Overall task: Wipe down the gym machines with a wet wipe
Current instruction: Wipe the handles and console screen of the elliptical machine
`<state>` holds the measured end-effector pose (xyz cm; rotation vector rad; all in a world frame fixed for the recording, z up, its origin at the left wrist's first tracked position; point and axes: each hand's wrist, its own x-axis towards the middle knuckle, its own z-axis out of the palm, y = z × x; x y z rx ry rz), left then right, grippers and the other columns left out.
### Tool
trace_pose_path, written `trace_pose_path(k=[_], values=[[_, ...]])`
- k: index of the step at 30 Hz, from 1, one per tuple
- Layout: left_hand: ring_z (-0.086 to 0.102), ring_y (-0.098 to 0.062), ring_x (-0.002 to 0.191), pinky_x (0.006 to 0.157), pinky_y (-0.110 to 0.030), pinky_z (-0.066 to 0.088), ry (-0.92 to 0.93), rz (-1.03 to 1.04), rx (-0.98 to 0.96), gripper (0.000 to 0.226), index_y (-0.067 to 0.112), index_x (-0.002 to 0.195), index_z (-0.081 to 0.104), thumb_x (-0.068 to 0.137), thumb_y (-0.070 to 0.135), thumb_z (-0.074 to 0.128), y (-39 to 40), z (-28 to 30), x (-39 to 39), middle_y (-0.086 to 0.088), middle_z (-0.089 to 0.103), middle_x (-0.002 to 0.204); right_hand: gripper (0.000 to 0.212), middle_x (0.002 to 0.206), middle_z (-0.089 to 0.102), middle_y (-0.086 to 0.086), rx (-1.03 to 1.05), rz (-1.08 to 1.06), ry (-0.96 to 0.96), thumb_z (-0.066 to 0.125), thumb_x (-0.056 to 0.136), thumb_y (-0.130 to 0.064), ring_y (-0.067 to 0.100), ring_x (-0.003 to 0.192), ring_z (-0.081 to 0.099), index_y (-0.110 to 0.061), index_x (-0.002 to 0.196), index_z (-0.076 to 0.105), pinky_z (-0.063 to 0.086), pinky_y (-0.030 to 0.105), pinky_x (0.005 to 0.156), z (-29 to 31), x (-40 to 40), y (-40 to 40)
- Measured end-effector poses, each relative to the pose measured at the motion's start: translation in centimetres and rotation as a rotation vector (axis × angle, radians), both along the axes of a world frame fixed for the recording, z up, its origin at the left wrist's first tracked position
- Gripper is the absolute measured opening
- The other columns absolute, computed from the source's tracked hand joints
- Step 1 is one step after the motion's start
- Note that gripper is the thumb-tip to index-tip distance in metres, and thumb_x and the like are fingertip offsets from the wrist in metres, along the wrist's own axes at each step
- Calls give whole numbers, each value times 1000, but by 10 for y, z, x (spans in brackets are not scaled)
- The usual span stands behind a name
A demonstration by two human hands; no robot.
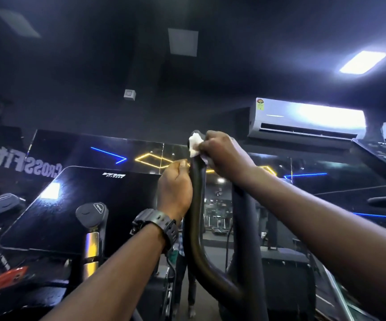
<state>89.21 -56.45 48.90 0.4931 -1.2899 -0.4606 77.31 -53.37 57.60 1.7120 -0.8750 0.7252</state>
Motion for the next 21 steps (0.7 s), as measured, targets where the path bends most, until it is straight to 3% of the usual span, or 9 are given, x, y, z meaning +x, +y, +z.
trace_pose_path(k=[5,8,12,17,21], values=[[57,-20,88,70,-30,37,-43,67,-70,26,14,90,65,99,20,41,-3,7,-2,-6,66,97,21,78,55,6,89,37,156,68,78,-6,24,70,55,-14,96,74,44,29,61,-52,-14,19],[58,-22,88,72,-31,38,-62,124,-81,28,11,89,66,100,19,42,-10,10,-7,-8,66,96,5,90,56,9,-12,-34,125,66,81,-11,29,77,57,-13,85,69,50,35,60,-12,-9,5],[58,-14,97,78,-23,39,-114,175,-119,23,17,103,67,99,17,45,-12,5,-6,-1,65,107,21,94,55,6,-53,-99,-24,61,85,-11,28,97,58,-17,104,70,50,35,69,29,9,-11],[56,-16,112,101,-31,45,-272,293,-234,30,6,125,61,97,8,50,-7,-10,0,-3,60,122,18,83,51,5,-18,-99,-129,63,83,-21,30,79,61,-16,95,75,46,31,66,15,-25,8],[52,-15,113,97,-11,31,-354,425,-282,34,1,125,60,93,1,50,-3,-6,0,-8,60,122,14,81,56,9,8,-113,52,69,80,-10,32,79,59,-13,92,76,50,34,66,-23,-47,20]])
